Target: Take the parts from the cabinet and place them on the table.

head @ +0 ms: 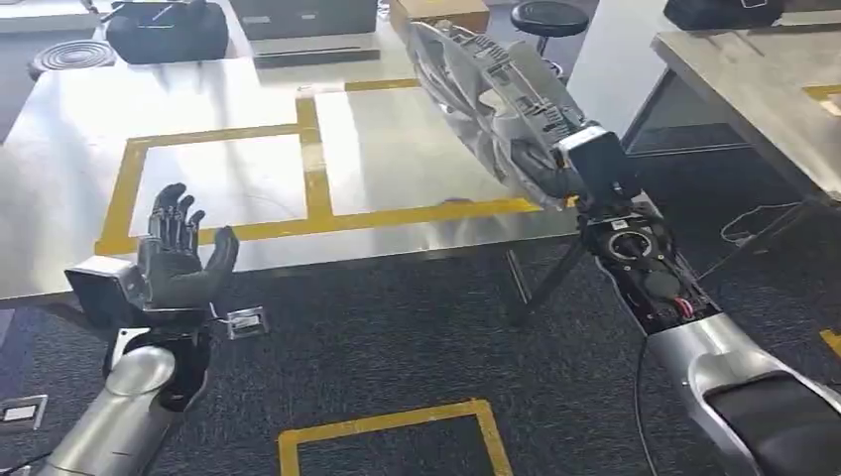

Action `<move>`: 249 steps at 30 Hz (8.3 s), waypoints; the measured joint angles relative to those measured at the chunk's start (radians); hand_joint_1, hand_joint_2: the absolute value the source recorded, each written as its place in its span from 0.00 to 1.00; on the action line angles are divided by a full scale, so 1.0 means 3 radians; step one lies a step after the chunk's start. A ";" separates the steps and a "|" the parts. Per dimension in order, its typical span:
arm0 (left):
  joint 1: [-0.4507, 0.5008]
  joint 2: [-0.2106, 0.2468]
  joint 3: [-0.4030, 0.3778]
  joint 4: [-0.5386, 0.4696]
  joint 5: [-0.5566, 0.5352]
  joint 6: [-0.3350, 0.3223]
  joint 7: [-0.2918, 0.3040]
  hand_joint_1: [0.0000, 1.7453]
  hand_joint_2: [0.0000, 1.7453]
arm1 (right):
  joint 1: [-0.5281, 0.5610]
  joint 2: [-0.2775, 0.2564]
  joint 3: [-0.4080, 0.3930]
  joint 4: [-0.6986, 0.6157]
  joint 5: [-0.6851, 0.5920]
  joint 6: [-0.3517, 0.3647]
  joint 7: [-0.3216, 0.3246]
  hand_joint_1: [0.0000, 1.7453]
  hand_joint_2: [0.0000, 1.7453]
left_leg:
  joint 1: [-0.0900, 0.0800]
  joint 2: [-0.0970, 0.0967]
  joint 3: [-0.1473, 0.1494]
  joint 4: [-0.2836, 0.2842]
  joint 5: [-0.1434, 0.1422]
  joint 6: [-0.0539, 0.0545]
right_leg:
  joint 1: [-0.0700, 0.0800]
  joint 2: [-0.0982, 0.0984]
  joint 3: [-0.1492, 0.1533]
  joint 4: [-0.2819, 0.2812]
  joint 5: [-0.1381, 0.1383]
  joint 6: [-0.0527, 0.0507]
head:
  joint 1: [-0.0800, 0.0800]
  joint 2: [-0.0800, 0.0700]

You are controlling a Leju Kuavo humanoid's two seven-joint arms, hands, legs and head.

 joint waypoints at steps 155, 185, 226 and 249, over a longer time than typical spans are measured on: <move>0.0022 0.0043 -0.0031 0.0233 0.0003 0.0027 -0.0057 0.00 0.00 | 0.0193 0.0617 0.0460 0.0039 -0.1412 0.0524 0.0492 0.00 0.00 | 0.0098 0.0030 0.0178 0.0052 -0.0177 -0.0122 | -0.0101 0.0059 -0.0112 0.0105 0.0049 0.0123 | -0.0122 0.0000; 0.0051 0.0052 -0.0019 0.0046 -0.0003 0.0111 0.0010 0.00 0.00 | 0.0809 0.0324 0.0367 -0.1294 -0.1358 0.0343 0.0603 0.00 0.00 | 0.0028 0.0051 0.0062 0.0215 -0.0123 -0.0017 | -0.0010 0.0025 -0.0046 0.0138 -0.0029 -0.0003 | -0.0117 0.0000; 0.0042 0.0048 -0.0020 -0.0010 -0.0003 0.0130 0.0029 0.00 0.00 | 0.0798 0.0250 0.0367 -0.1341 -0.1372 0.0348 0.0612 0.00 0.00 | 0.0031 0.0066 0.0051 0.0028 -0.0008 0.0059 | -0.0028 -0.0010 -0.0343 0.1153 -0.0698 0.0123 | 0.0081 0.0000; 0.0066 0.0060 -0.0020 -0.0048 -0.0006 0.0130 0.0062 0.00 0.00 | 0.0809 0.0250 0.0384 -0.1362 -0.1373 0.0348 0.0614 0.00 0.00 | 0.0061 0.0032 0.0283 0.0038 -0.0203 -0.0109 | 0.0008 -0.0029 -0.0011 0.0068 0.0034 0.0025 | 0.0000 0.0000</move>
